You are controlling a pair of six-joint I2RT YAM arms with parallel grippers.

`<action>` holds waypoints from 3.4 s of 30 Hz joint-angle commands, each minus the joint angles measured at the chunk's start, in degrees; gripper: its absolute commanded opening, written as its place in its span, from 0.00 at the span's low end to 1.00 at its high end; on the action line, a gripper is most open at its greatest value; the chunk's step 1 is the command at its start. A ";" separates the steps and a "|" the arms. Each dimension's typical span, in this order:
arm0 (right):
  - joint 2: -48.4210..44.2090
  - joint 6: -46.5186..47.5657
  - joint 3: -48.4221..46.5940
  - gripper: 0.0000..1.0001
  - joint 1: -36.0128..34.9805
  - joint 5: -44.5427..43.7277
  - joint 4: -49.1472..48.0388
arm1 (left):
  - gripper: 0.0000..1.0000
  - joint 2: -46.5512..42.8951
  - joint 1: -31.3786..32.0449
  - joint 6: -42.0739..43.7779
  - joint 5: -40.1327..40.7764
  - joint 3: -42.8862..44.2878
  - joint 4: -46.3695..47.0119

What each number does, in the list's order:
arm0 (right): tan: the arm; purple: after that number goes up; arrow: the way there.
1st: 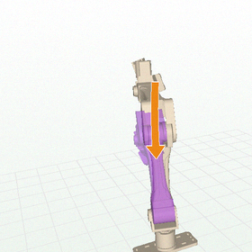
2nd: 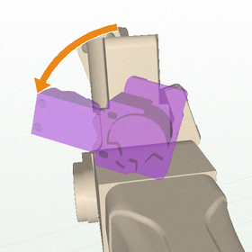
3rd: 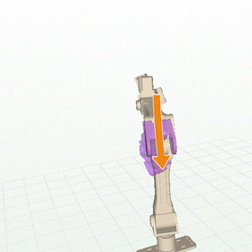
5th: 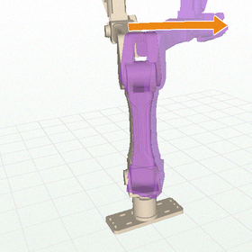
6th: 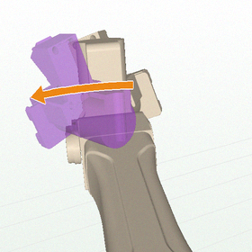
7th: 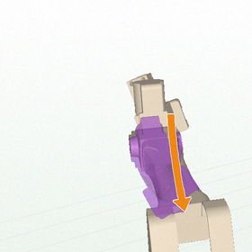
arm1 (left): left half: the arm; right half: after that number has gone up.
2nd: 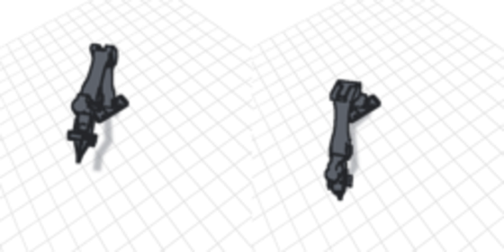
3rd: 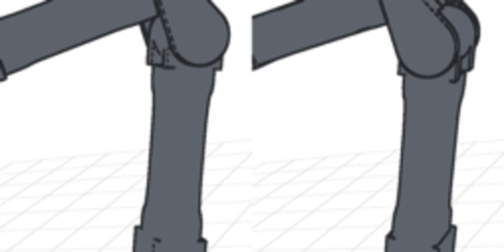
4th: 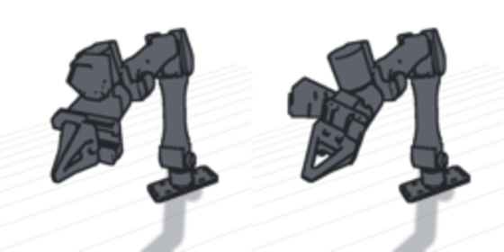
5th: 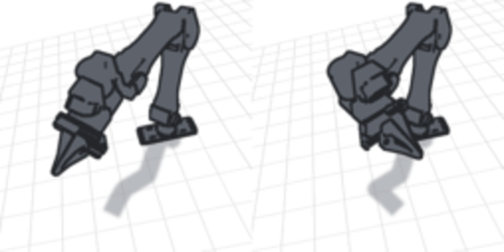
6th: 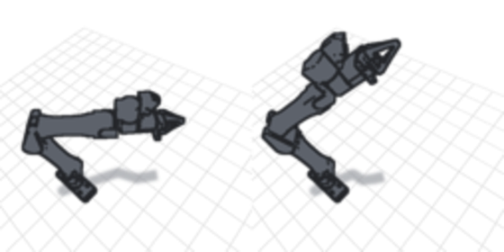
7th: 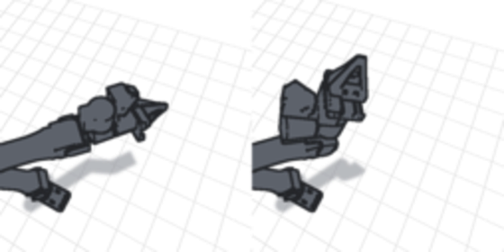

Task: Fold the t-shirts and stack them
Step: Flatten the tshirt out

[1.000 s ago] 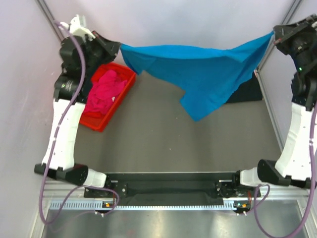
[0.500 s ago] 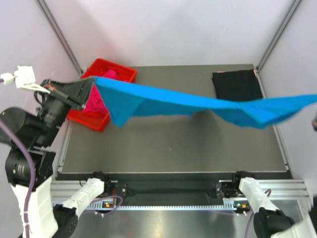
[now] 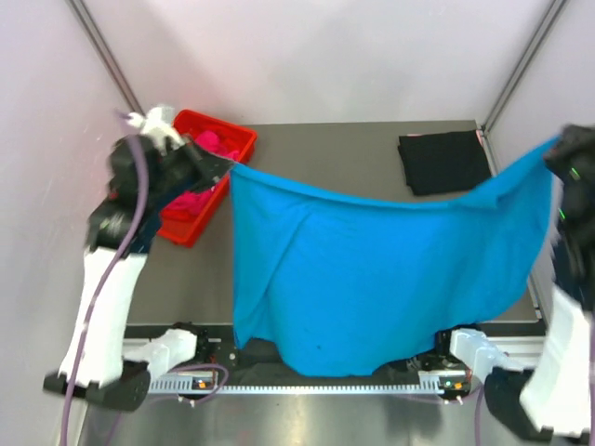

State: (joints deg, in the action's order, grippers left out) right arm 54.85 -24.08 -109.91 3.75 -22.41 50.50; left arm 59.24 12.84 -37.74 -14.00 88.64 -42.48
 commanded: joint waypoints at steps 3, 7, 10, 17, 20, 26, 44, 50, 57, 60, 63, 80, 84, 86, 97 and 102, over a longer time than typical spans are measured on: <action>15.00 2.54 11.53 0.00 -0.58 9.80 -23.31 | 0.00 13.07 -2.63 1.44 1.88 -4.08 13.71; 26.93 2.19 16.03 0.00 -0.76 24.84 -40.52 | 0.00 26.05 -7.73 0.73 0.47 -3.31 23.56; 33.11 1.93 15.61 0.00 -1.55 32.86 -46.00 | 0.00 34.67 -10.02 1.26 -0.41 0.12 27.52; 46.04 -0.44 13.76 0.00 -2.08 40.33 -55.77 | 0.00 47.54 -12.05 1.70 -6.92 7.77 36.05; 49.12 -0.10 12.70 0.00 -2.69 40.96 -56.12 | 0.00 49.82 -12.31 2.40 -6.48 9.27 36.59; 52.90 -1.67 11.91 0.00 -2.87 37.38 -54.21 | 0.00 52.46 -13.79 3.80 -6.92 11.20 36.15; 22.86 -2.21 2.51 0.00 -0.67 21.55 -21.15 | 0.00 28.67 -17.32 -3.73 -14.74 10.85 29.83; 9.07 -1.41 2.24 0.00 -0.23 16.10 -14.21 | 0.00 12.76 -16.89 -8.49 -18.60 5.25 26.48; -6.23 -2.65 -1.09 0.00 -0.23 6.07 0.02 | 0.00 -8.86 -16.71 -0.15 -14.14 4.35 10.77; -12.98 -2.82 -5.40 0.00 -0.23 5.89 3.02 | 0.00 -14.94 -12.49 -0.32 -8.60 2.42 8.73; -17.22 -3.17 -9.17 0.00 -0.49 3.88 2.94 | 0.00 -17.84 -11.17 -2.51 -7.36 3.11 7.67; -3.00 3.94 -2.71 0.00 -10.43 -0.45 -18.22 | 0.00 -4.93 -11.08 -1.82 -1.21 6.92 7.93; -0.02 5.27 13.37 0.00 -10.43 3.16 -28.94 | 0.00 -3.09 -11.08 -0.24 0.19 -5.12 15.48; 1.48 5.27 22.51 0.00 -10.34 4.92 -36.83 | 0.00 -0.38 -11.08 0.99 2.65 -11.19 20.91; 34.86 7.38 26.96 0.00 -9.46 21.79 -57.62 | 0.00 33.51 -12.40 7.41 0.22 -8.16 40.89; 50.14 6.24 17.64 0.00 -8.14 24.35 -54.64 | 0.00 47.35 -14.60 8.47 -7.09 2.31 40.55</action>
State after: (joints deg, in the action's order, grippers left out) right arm 100.53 -18.04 -85.91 -5.52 -1.30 0.19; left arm 103.33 -0.38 -31.57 -15.92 84.75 -8.27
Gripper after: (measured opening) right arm 0.008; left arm 0.012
